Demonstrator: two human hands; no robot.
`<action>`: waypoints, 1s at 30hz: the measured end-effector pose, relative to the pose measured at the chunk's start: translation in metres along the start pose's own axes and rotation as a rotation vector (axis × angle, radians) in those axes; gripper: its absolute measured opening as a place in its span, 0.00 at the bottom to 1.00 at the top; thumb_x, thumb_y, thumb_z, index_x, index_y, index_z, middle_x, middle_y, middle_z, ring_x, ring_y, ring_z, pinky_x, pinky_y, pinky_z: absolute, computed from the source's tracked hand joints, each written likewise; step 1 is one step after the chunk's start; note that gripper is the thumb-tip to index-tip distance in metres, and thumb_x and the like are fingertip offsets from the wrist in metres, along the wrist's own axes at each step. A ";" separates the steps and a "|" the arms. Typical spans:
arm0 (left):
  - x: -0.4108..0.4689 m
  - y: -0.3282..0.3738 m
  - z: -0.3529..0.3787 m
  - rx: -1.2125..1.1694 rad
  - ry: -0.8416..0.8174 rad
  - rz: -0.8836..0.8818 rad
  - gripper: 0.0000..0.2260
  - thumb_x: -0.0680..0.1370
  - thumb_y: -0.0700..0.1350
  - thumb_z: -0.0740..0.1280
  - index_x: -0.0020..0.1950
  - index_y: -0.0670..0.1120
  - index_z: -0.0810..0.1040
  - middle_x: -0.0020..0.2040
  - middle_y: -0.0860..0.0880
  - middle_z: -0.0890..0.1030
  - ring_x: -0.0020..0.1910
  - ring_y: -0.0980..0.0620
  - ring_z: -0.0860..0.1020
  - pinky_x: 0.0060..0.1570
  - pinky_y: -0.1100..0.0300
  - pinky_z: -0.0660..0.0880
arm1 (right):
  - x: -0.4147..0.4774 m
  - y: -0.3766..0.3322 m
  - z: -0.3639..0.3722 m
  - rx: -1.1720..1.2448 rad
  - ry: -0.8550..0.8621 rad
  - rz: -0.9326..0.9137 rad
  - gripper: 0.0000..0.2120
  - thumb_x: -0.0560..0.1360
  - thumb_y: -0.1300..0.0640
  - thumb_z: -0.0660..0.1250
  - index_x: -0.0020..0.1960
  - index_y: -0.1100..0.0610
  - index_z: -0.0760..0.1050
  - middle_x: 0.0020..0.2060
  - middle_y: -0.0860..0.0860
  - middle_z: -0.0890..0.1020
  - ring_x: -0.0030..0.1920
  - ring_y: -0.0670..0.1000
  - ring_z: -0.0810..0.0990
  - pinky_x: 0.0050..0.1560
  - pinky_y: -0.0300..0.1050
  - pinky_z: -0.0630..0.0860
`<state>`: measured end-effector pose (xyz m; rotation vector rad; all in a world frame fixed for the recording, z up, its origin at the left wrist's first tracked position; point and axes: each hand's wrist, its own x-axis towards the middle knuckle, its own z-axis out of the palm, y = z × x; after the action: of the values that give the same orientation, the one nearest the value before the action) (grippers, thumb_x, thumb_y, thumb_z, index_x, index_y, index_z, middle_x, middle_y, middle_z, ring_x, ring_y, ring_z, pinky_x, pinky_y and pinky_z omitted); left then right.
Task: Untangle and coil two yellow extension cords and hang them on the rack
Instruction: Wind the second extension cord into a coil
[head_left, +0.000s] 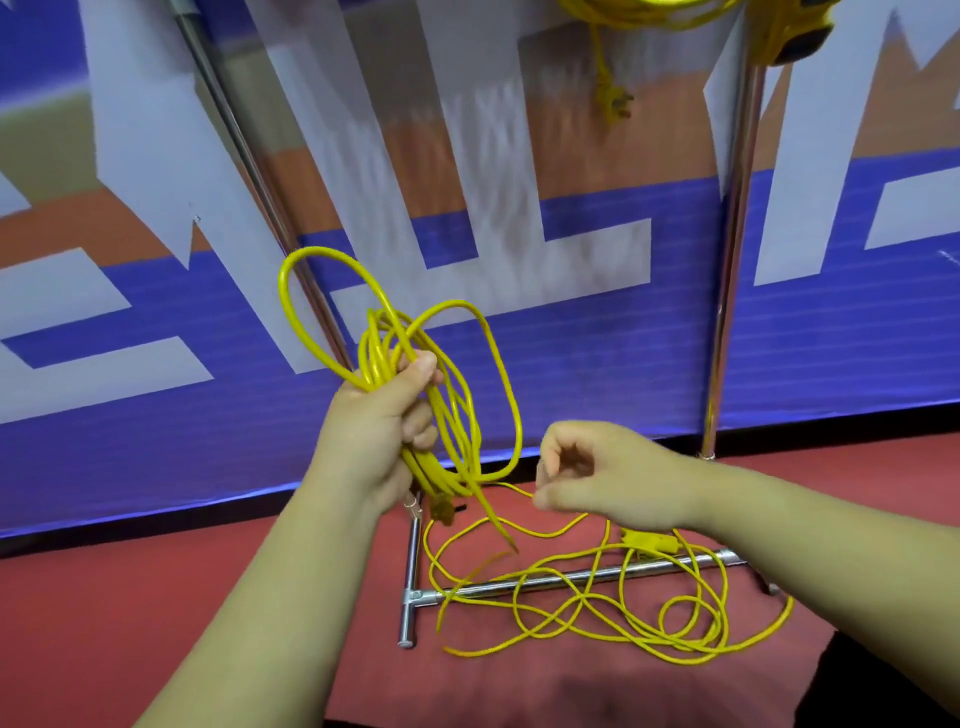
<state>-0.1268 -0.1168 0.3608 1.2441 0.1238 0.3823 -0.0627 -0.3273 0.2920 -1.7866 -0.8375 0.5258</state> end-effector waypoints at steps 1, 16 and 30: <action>0.001 0.002 -0.002 -0.042 0.002 0.009 0.04 0.76 0.41 0.68 0.43 0.44 0.74 0.34 0.50 0.76 0.19 0.60 0.61 0.19 0.68 0.60 | -0.001 0.004 0.010 -0.026 -0.064 0.014 0.13 0.69 0.55 0.78 0.42 0.52 0.73 0.45 0.53 0.84 0.41 0.50 0.80 0.47 0.49 0.77; 0.007 0.016 -0.047 -0.145 0.145 -0.074 0.06 0.79 0.45 0.68 0.42 0.46 0.77 0.33 0.52 0.74 0.20 0.61 0.62 0.18 0.68 0.61 | 0.025 0.005 0.065 0.161 -0.070 0.081 0.13 0.75 0.65 0.72 0.42 0.54 0.69 0.32 0.55 0.80 0.39 0.55 0.82 0.40 0.49 0.72; 0.005 -0.005 -0.061 0.129 0.121 -0.548 0.20 0.81 0.60 0.61 0.40 0.46 0.73 0.28 0.51 0.66 0.17 0.58 0.59 0.17 0.67 0.56 | 0.036 0.041 0.009 -0.079 0.505 0.380 0.07 0.74 0.64 0.69 0.42 0.55 0.74 0.30 0.52 0.81 0.31 0.50 0.86 0.31 0.45 0.77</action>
<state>-0.1390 -0.0611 0.3372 1.2567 0.5862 -0.0281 -0.0327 -0.3031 0.2523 -2.0404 -0.1718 0.2583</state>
